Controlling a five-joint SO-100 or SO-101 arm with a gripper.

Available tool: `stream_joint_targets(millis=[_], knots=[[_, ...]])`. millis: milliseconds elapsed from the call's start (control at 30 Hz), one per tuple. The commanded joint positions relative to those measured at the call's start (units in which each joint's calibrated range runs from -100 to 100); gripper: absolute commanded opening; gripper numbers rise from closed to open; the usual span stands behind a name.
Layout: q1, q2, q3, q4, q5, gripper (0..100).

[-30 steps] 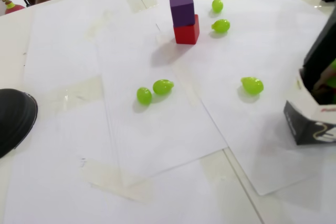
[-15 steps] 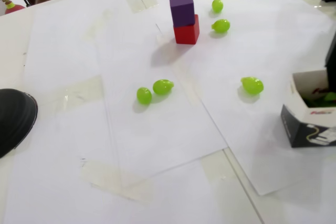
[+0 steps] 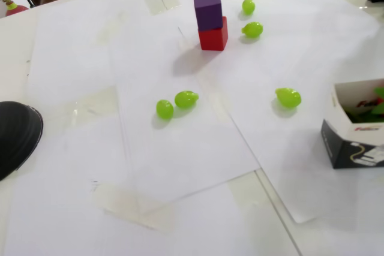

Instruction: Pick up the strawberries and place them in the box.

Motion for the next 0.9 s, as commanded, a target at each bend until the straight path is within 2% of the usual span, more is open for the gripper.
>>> stream_joint_targets(millis=[0, 167, 467, 867], knots=[[2.6, -8.9, -4.0, 2.1, 0.6, 0], [7.8, -14.9, 0.2, 3.9, 1.8, 0], [19.8, -34.0, 22.8, -0.5, 4.0, 0], [38.5, -71.1, 55.3, -5.8, 4.3, 0]])
